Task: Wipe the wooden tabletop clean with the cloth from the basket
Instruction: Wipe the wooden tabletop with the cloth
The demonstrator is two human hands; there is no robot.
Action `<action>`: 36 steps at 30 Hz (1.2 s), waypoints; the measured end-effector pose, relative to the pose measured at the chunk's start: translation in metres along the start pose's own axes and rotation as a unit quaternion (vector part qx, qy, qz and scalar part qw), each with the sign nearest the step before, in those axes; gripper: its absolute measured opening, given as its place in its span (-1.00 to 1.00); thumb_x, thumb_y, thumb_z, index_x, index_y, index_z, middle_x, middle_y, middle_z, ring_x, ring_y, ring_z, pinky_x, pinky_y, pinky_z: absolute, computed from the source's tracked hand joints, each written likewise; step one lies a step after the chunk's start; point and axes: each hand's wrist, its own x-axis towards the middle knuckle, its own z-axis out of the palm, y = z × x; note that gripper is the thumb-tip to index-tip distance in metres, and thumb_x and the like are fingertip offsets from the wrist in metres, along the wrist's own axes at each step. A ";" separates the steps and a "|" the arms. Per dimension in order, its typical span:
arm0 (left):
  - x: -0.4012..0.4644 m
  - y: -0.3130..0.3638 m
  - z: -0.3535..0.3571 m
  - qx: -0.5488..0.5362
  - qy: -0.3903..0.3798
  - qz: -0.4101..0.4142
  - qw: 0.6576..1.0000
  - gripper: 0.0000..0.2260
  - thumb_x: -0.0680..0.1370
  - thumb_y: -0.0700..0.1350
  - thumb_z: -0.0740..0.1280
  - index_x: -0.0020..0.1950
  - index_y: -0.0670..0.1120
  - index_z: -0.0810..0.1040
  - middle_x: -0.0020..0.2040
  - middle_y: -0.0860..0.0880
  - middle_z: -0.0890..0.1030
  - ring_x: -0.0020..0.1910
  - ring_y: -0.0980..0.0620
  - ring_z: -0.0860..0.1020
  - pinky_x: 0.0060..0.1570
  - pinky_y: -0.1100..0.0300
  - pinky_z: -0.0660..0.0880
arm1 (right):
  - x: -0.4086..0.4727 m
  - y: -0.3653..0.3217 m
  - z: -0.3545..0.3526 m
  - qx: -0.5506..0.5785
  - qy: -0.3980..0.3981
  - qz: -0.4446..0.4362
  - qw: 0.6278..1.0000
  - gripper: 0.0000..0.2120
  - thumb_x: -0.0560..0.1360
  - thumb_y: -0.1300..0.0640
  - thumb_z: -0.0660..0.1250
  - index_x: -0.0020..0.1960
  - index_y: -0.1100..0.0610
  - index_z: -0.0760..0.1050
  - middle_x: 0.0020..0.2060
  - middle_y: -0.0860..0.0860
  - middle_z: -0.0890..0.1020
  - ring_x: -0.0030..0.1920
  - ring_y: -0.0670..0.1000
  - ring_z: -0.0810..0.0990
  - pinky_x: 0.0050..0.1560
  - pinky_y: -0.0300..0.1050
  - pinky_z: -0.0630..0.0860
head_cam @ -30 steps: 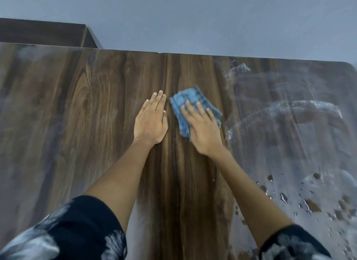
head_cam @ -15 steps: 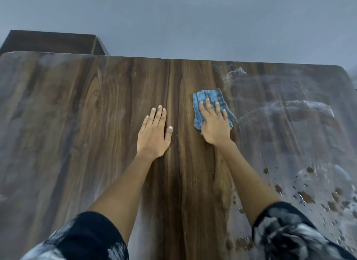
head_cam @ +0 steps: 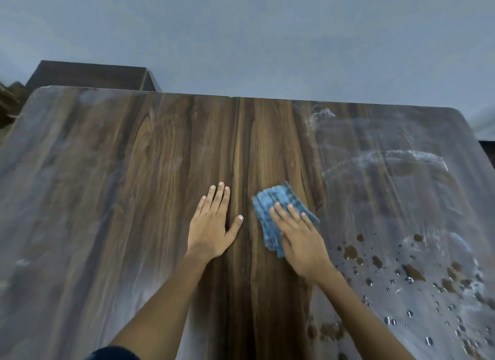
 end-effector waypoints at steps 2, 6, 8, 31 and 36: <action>-0.009 0.002 0.000 -0.006 -0.004 -0.002 1.000 -0.32 0.49 0.28 -0.24 0.50 -0.09 -0.13 0.53 -0.02 -0.10 0.47 0.07 -0.21 0.43 0.16 -0.21 | 0.019 0.009 -0.005 0.009 0.024 0.038 0.999 -0.46 0.56 0.08 -0.12 0.52 0.05 -0.14 0.50 -0.11 -0.04 0.52 -0.05 -0.11 0.49 -0.10 -0.18; -0.023 0.003 0.002 -0.010 -0.007 -0.009 1.000 -0.31 0.48 0.28 -0.25 0.51 -0.09 -0.14 0.53 -0.01 -0.12 0.47 0.09 -0.23 0.43 0.16 -0.21 | 0.067 -0.009 -0.015 0.004 0.026 0.097 0.995 -0.41 0.59 0.17 0.06 0.54 0.08 -0.14 0.54 -0.02 -0.06 0.52 0.04 -0.10 0.48 -0.01 -0.14; -0.029 0.005 0.002 -0.014 -0.008 -0.013 1.000 -0.31 0.48 0.27 -0.25 0.51 -0.09 -0.14 0.53 -0.01 -0.13 0.47 0.09 -0.23 0.43 0.17 -0.22 | 0.075 -0.028 -0.013 0.010 0.027 0.087 0.996 -0.40 0.59 0.17 0.07 0.54 0.08 -0.13 0.54 -0.01 -0.06 0.52 0.05 -0.12 0.48 0.01 -0.16; -0.123 0.008 0.014 -0.033 -0.013 -0.011 0.999 -0.34 0.50 0.30 -0.27 0.48 -0.05 -0.18 0.49 0.04 -0.16 0.47 0.11 -0.21 0.42 0.17 -0.20 | 0.016 -0.034 0.007 -0.032 0.009 0.088 0.996 -0.45 0.62 0.10 0.02 0.54 0.00 -0.12 0.53 -0.03 -0.12 0.52 0.10 -0.17 0.46 0.05 -0.24; -0.152 0.005 0.016 -0.048 -0.009 -0.016 0.999 -0.39 0.53 0.24 -0.18 0.48 -0.06 -0.12 0.50 0.03 -0.08 0.48 0.09 -0.13 0.44 0.12 -0.10 | -0.072 -0.074 0.050 -0.063 0.000 -0.026 0.998 -0.45 0.52 0.02 0.05 0.50 0.01 0.14 0.49 -0.03 0.20 0.49 0.09 0.12 0.49 0.06 -0.10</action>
